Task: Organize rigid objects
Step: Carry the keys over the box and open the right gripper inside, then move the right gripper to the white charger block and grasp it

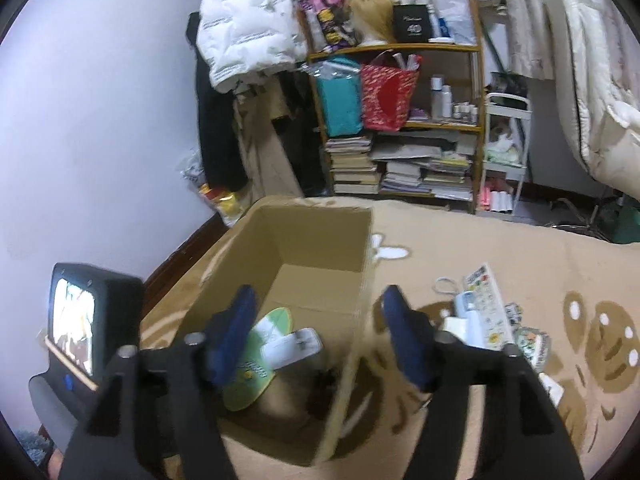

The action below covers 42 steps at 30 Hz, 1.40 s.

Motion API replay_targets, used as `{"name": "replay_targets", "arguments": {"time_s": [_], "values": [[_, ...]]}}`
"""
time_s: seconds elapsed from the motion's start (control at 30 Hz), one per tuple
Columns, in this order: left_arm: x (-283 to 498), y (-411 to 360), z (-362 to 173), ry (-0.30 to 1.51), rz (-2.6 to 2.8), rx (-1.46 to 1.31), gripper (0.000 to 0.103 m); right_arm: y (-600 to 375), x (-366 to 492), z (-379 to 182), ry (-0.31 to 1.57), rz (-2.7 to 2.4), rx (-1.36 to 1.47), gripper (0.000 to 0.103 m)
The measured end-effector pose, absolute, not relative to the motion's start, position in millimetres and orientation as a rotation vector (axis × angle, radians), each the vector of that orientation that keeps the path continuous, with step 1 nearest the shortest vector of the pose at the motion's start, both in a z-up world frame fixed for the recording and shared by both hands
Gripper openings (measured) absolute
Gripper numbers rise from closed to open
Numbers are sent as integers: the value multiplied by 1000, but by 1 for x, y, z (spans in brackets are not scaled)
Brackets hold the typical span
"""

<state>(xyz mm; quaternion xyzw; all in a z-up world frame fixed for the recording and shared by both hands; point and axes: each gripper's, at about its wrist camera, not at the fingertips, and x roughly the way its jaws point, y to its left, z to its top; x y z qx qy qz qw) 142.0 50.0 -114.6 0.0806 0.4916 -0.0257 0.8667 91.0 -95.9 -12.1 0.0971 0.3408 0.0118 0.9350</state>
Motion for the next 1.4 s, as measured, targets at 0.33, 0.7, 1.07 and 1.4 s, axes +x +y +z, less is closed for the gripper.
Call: {"name": "replay_targets", "arguments": {"time_s": [0.33,0.7,1.07,1.4], "values": [[141,50,-114,1029,-53,170,21,-158,94,-25,738,-116,299,103],[141,50,-114,1029,-53,171,21,-198,97,-73,850,-237,361,103],[143,49,-116,1042,-54,173,21,-197,118,-107,902,-152,367,78],[143,50,-116,1041,-53,176,21,-205,126,-125,915,-136,396,53]]}}
